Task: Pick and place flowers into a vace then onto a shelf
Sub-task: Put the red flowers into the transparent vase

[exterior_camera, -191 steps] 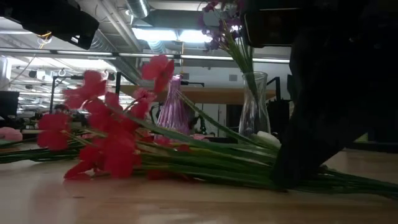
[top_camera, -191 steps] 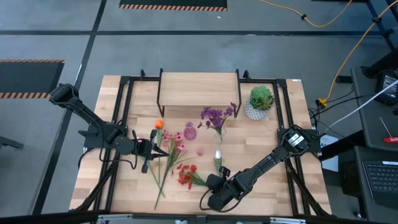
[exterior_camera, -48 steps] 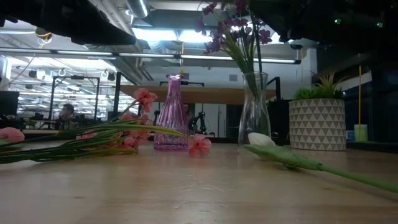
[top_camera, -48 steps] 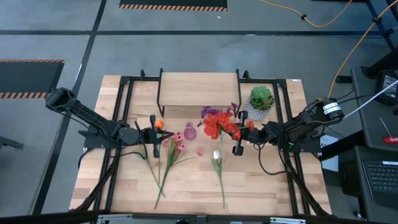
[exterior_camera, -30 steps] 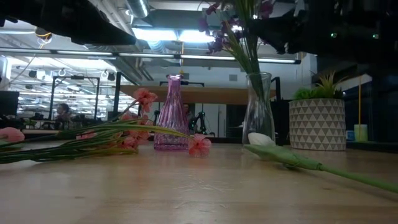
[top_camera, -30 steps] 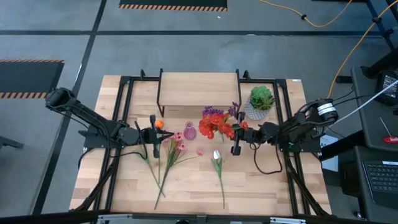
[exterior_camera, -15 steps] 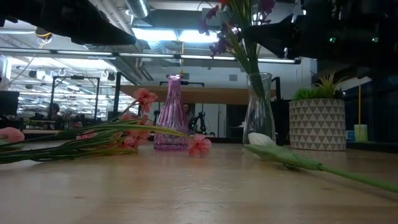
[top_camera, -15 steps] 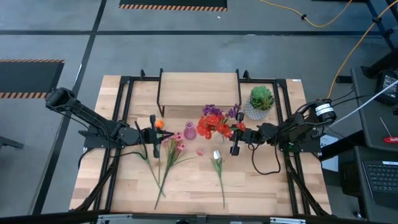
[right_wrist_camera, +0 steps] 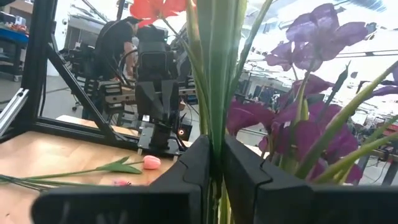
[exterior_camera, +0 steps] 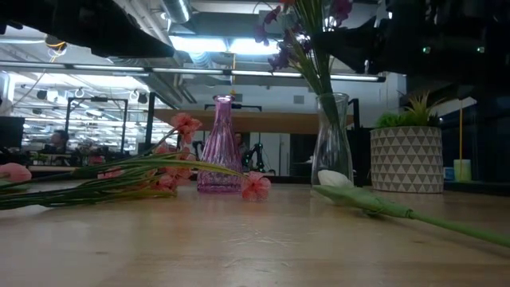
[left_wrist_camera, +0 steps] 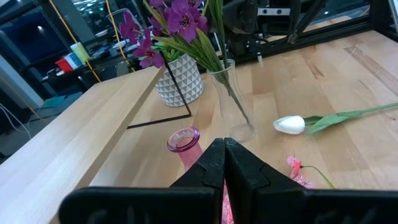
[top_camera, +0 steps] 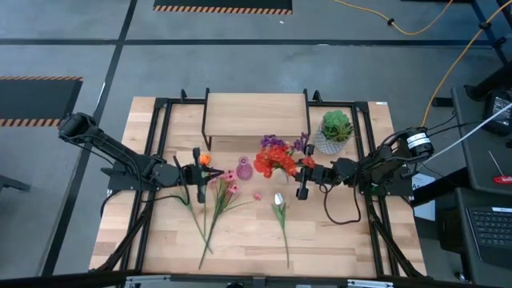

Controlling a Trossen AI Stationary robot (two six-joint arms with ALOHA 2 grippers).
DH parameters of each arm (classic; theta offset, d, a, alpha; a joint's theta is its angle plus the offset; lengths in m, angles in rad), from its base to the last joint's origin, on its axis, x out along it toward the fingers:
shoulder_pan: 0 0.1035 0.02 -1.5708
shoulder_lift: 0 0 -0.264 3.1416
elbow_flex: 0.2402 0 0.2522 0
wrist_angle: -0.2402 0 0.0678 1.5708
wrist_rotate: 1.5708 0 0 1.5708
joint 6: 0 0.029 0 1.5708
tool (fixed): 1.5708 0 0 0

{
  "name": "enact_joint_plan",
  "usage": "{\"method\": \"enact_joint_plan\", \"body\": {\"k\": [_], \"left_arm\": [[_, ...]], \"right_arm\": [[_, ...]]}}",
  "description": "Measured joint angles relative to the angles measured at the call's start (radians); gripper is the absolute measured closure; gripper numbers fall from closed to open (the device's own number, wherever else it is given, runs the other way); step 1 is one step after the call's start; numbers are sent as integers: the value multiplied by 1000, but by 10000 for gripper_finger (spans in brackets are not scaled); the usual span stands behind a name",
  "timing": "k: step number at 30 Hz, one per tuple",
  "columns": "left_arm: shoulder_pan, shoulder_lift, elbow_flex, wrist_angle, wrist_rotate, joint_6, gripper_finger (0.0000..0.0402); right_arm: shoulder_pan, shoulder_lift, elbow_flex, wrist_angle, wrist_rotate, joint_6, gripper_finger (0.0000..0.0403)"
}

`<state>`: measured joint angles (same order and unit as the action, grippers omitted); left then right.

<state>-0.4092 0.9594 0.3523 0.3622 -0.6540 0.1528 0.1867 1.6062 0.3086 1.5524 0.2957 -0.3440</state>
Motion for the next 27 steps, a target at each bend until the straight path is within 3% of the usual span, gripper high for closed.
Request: {"method": "enact_joint_plan", "body": {"k": [9, 20, 27], "left_arm": [[0, 0, 0, 0, 0, 0, 398], [0, 0, 0, 0, 0, 0, 398], [0, 0, 0, 0, 0, 0, 398]], "right_arm": [[0, 0, -25, -13, 71, 26, 348], [1, -2, -25, -12, 72, 23, 251], [48, -72, -25, -88, 175, 25, 220]]}}
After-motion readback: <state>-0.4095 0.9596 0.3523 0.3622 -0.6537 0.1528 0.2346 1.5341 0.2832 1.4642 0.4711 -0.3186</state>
